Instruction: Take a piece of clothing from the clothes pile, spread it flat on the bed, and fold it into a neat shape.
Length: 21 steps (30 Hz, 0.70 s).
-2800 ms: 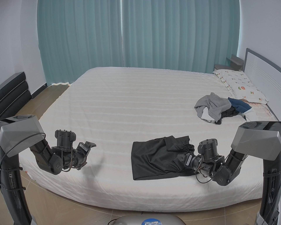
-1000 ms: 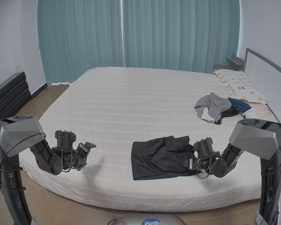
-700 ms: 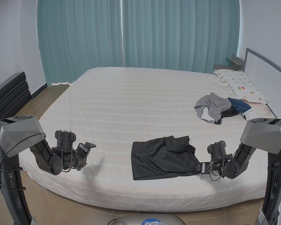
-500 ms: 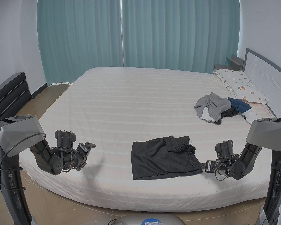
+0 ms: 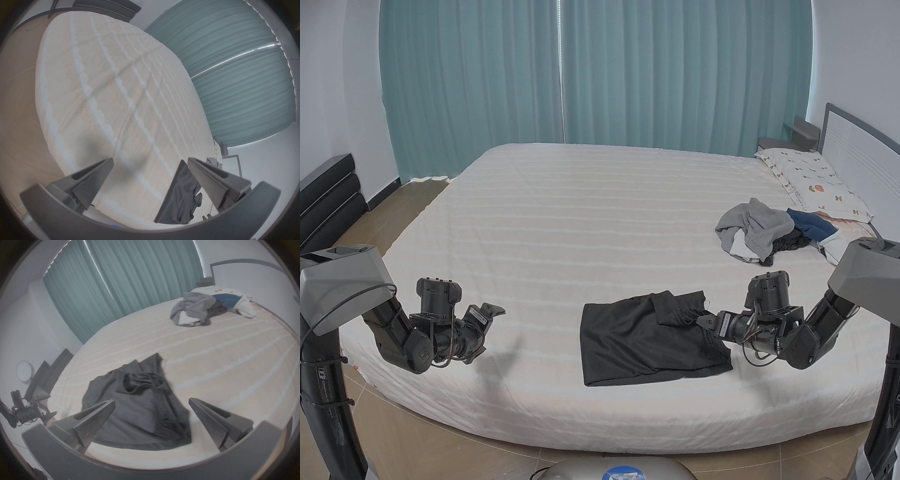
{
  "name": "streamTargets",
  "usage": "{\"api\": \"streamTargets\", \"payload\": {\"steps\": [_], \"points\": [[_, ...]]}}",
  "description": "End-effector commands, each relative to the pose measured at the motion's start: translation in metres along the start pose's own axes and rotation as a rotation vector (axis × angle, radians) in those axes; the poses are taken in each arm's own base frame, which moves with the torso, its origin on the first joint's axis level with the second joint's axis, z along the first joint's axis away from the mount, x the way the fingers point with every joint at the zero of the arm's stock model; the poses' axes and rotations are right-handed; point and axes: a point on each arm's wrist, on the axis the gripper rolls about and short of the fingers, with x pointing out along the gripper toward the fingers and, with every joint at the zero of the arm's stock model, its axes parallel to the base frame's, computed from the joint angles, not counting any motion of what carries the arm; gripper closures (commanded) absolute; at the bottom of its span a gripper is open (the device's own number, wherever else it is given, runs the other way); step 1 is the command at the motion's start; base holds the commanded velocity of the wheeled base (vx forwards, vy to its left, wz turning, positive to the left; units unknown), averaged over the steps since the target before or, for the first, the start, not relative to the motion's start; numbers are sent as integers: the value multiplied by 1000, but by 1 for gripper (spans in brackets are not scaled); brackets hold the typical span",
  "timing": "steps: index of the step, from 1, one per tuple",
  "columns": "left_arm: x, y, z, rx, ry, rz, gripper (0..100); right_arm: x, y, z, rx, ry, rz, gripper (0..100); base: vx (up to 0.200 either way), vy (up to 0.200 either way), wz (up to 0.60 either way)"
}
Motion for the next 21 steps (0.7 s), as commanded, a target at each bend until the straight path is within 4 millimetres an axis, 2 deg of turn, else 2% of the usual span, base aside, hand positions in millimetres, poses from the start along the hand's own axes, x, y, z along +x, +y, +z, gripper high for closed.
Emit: {"api": "streamTargets", "payload": {"steps": [1, 7, 9, 13, 14, 17, 21], "points": [[0, 1, 0, 1, -2, 3, 0, 17, 33, 0, 23, 50, 80, 0, 0, 0, 0], [1, 1, -1, 3, -1, 6, 0, 40, 46, 4, 58, 56, 112, 0, 0, 0, 0], [1, 1, -1, 3, -1, 6, 0, 42, 45, 3, 61, 59, 110, 0, 0, 0, 0], [1, 1, -1, 6, 1, 5, 0, 35, 44, 3, 77, 59, 112, 0, 0, 0, 0], [1, 1, -1, 7, 1, 7, 0, 26, 45, 8, 114, 55, 126, 0, 0, 0, 0], [1, 1, -1, 7, 0, 7, 0, 17, 48, 8, 191, 92, 175, 0, 0, 0, 0], [1, 1, -1, 7, 0, 7, 0, 21, 50, -2, 224, 134, 175, 0, 0, 0, 0]]}}
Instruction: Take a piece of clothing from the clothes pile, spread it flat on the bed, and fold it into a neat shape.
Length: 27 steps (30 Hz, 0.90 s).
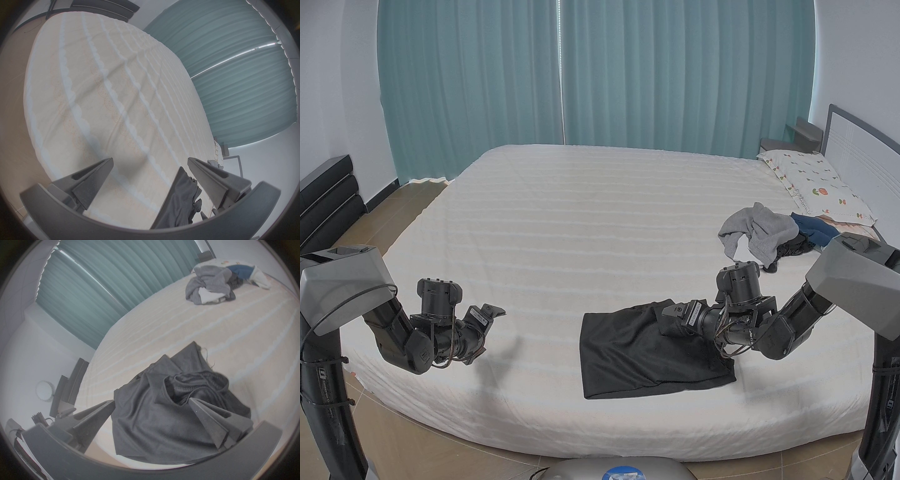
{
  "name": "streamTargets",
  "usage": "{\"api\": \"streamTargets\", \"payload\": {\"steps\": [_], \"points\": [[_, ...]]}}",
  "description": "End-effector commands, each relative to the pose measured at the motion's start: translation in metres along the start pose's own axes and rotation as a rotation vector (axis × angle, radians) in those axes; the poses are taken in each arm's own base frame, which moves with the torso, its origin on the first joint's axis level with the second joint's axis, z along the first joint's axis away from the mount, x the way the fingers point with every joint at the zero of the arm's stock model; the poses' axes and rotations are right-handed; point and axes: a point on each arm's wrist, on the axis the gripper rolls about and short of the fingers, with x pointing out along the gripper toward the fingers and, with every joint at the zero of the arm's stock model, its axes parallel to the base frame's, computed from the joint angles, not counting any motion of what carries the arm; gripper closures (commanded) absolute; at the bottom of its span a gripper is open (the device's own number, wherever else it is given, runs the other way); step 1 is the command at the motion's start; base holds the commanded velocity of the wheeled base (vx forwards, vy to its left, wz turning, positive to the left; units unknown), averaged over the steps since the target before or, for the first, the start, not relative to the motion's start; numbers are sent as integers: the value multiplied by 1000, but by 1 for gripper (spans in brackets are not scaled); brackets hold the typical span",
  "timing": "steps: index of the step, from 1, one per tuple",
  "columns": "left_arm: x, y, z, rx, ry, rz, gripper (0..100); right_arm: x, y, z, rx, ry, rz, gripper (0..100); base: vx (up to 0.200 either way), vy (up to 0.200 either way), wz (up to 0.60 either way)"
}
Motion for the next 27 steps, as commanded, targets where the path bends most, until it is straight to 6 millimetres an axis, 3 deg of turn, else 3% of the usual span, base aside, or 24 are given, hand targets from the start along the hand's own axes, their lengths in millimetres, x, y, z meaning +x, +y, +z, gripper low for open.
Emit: {"api": "streamTargets", "payload": {"steps": [1, 12, 17, 23, 27], "points": [[1, 1, -1, -1, 2, 4, 0, -1, 1, -7, 15, 28, 1, 0, 0, 0, 0], [1, 2, -1, 15, 3, 7, 0, 1, -4, -12, 78, 56, -39, 0, 0, 0, 0], [1, 2, -1, 15, 3, 7, 0, 16, -11, -18, 83, 62, -66, 0, 0, 0, 0], [1, 1, -1, 15, 2, 5, 0, 38, -9, -11, 150, -4, -80, 0, 0, 0, 0], [1, 1, -1, 15, 2, 5, 0, 41, -9, -8, 162, -19, -81, 0, 0, 0, 0]]}}
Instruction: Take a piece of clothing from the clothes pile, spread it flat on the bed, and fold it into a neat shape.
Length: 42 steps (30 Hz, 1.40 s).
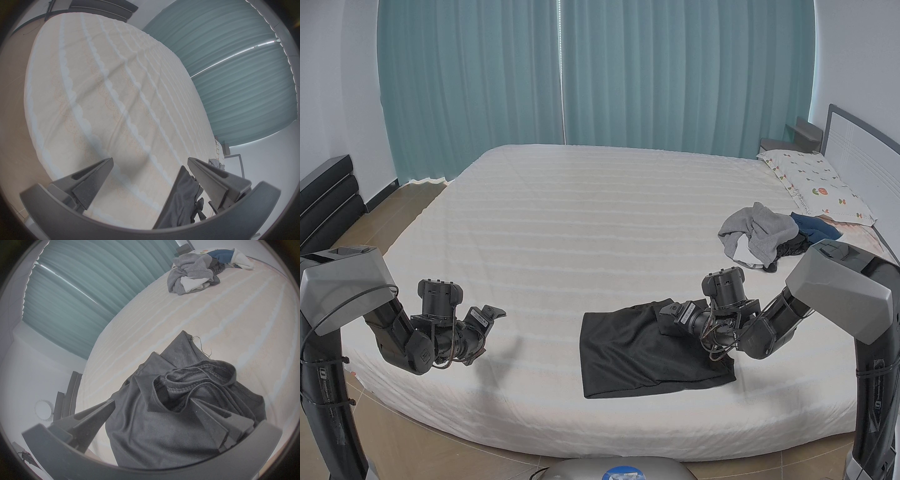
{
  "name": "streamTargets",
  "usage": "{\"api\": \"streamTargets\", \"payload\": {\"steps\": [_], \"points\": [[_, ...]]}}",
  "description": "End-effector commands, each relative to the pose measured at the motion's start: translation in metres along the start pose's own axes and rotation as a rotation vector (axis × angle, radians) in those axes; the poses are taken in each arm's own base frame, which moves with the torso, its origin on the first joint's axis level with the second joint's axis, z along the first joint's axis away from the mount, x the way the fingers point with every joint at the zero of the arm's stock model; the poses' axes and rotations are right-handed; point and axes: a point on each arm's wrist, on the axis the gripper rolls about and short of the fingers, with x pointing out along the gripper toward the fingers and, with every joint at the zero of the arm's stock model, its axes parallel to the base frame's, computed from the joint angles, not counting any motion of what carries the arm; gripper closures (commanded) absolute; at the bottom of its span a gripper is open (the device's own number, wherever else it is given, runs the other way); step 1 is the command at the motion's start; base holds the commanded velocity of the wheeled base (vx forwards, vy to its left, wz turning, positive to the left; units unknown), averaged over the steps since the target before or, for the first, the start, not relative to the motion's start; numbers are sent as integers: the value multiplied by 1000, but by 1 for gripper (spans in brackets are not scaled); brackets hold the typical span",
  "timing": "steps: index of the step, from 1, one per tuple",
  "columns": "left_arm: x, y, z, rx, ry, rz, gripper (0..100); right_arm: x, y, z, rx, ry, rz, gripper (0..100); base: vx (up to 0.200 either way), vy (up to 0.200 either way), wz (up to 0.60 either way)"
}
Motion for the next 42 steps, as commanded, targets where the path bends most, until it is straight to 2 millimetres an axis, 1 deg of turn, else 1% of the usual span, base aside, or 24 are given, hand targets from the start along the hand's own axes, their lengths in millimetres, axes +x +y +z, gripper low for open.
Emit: {"api": "streamTargets", "payload": {"steps": [1, 3, 4, 8, 14, 16, 20, 24, 29, 32, 36, 42], "points": [[0, 0, 0, 0, 0, 0, 0, 10, -5, -2, 6, 1, -15, 0, 0, 0, 0], [0, 0, 0, 0, 0, 0, 0, 11, -6, -2, 6, 3, -21, 0, 0, 0, 0], [0, 0, 0, 0, 0, 0, 0, 11, -7, -2, 6, 4, -22, 100, 0, 0, 0], [0, 0, -1, 0, 2, 1, 0, 10, -8, -1, 6, 9, -34, 100, 0, 0, 0], [1, 1, 0, -1, 2, 3, 0, 8, -12, 15, 31, -28, -29, 100, 0, 0, 0], [1, 0, -1, 0, 2, 1, 0, 10, -14, 22, 45, -45, -28, 100, 0, 0, 0], [1, 0, -1, 0, 2, 1, 0, 13, -14, 27, 60, -60, -21, 100, 0, 0, 0], [1, 0, -1, 2, 2, 1, 0, 17, -13, 40, 117, -93, -2, 100, 0, 0, 0], [1, 0, -1, 0, 2, 1, 0, 28, -21, 52, 153, -124, -4, 100, 0, 0, 0], [1, 0, -1, 0, 2, 1, 0, 32, -25, 52, 171, -125, -13, 100, 0, 0, 0], [1, 0, -1, 0, 1, 2, 0, 32, -26, 51, 171, -120, -21, 100, 0, 0, 0], [1, 0, -1, 0, 2, 1, 0, 33, -37, 57, 182, -134, -51, 100, 0, 0, 0]]}}
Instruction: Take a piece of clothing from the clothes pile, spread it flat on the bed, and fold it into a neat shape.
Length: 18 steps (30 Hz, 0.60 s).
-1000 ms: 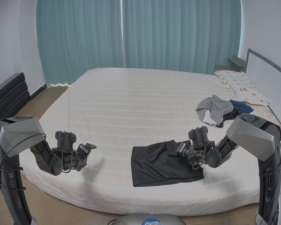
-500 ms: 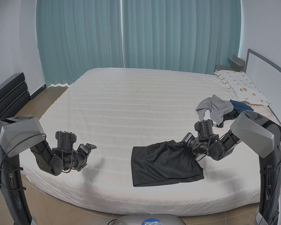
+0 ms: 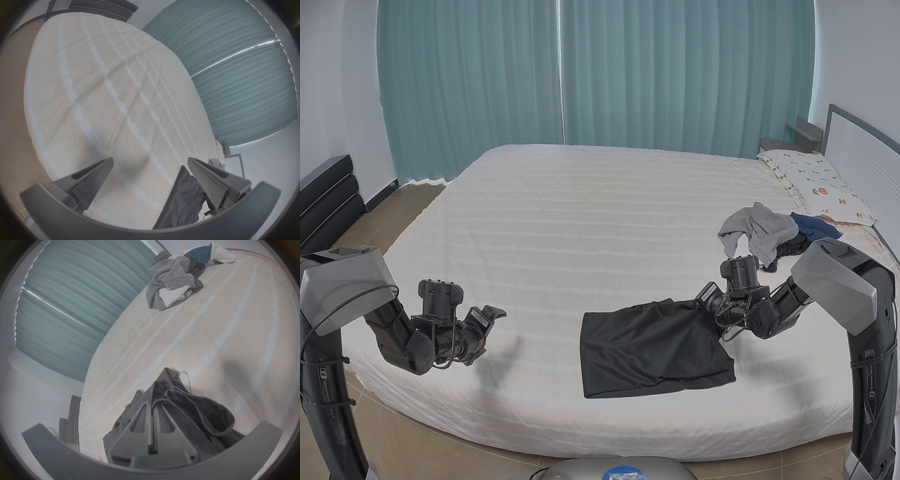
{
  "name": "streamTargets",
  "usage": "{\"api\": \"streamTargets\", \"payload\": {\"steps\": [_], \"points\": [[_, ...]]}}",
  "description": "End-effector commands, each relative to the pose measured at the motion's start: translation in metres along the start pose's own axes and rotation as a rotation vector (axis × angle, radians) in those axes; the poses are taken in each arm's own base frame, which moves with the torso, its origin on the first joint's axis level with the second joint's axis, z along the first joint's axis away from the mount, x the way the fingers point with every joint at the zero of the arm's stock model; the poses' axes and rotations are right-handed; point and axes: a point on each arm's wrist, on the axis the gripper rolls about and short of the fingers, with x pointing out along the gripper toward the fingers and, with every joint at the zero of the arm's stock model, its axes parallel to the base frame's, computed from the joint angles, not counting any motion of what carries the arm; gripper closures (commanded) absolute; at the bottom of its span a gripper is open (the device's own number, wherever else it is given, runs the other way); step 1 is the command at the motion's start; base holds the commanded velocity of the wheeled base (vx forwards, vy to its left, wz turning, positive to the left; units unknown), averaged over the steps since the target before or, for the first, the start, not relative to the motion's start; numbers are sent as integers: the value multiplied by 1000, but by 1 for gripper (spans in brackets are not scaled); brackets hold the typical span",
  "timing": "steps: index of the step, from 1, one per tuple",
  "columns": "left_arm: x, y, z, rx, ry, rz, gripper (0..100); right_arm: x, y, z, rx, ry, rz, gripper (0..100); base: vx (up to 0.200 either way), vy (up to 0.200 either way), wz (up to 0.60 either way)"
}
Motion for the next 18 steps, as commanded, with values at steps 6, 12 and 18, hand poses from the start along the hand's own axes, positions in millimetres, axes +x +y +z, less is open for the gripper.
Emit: {"api": "streamTargets", "payload": {"steps": [6, 12, 18], "points": [[0, 0, 0, 1, 2, 1, 0, 5, -14, 4, 6, 1, -33, 100, 0, 0, 0], [0, 0, 0, 1, 0, 1, 0, 0, -15, 0, -3, 17, -28, 0, 0, 0, 0], [1, 1, -1, 10, 2, 4, 0, -10, -3, 12, -1, -41, 47, 0, 0, 0, 0]]}}
